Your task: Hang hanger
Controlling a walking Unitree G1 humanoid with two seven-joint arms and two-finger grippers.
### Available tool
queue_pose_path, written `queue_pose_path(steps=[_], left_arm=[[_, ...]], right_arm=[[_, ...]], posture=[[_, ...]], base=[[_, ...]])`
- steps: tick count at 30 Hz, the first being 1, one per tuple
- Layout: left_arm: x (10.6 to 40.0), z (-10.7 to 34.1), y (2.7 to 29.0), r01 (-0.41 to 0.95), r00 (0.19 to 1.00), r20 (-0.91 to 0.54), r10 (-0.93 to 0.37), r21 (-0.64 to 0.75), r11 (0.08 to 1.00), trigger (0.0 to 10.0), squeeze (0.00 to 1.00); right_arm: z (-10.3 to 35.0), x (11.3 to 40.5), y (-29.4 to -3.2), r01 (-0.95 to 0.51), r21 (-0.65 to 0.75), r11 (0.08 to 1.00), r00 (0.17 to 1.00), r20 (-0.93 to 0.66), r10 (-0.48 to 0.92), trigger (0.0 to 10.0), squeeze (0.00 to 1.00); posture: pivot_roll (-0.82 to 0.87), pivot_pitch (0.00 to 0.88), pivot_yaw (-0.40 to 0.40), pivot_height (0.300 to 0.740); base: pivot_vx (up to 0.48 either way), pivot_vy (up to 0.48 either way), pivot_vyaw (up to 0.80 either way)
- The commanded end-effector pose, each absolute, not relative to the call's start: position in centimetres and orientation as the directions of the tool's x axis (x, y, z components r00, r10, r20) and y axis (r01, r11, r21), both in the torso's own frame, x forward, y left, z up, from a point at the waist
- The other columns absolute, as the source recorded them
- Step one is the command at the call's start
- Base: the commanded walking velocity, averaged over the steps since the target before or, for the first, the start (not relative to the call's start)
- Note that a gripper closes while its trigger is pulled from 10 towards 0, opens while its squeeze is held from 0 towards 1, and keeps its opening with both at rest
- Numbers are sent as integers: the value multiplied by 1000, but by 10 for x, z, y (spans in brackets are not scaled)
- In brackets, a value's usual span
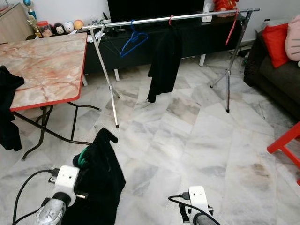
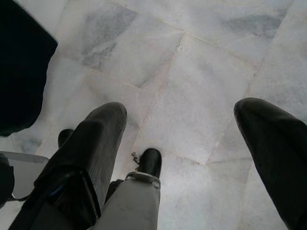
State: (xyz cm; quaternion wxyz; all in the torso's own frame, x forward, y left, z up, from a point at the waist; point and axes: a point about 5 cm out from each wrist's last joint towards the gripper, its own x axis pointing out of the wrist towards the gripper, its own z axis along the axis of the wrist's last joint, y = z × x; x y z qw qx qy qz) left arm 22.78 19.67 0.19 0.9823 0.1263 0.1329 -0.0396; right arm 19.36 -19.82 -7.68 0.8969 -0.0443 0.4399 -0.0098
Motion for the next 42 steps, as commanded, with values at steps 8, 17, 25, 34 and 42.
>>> queue_pose_path(steps=[8, 17, 25, 34, 42], left_arm=[[201, -19, 212, 72, 950, -310, 23, 289, 955, 10000, 0], [167, -50, 218, 59, 892, -445, 77, 284, 957, 10000, 0], [153, -63, 218, 59, 850, -518, 96, 274, 960, 10000, 0], [166, -56, 219, 32, 881, -461, 102, 274, 961, 10000, 0], [193, -30, 213, 60, 952, -306, 26, 271, 961, 10000, 0]], right_arm=[[-77, 191, -201, 9, -88, 996, 624, -778, -74, 10000, 0], [-78, 189, -203, 19, -85, 996, 621, -780, -79, 10000, 0], [-77, 190, -203, 21, -84, 996, 629, -774, -79, 10000, 0], [-76, 191, -205, 22, -92, 996, 632, -770, -85, 10000, 0], [-67, 205, -211, 45, -110, 993, 677, -727, -111, 10000, 0]], posture=[[-96, 0, 58, 740], [-100, 0, 55, 740], [-101, 0, 51, 740], [-97, 0, 45, 740], [-90, 0, 45, 740]], base=[[0, 0, 0], [0, 0, 0], [0, 0, 0], [0, 0, 0], [0, 0, 0]])
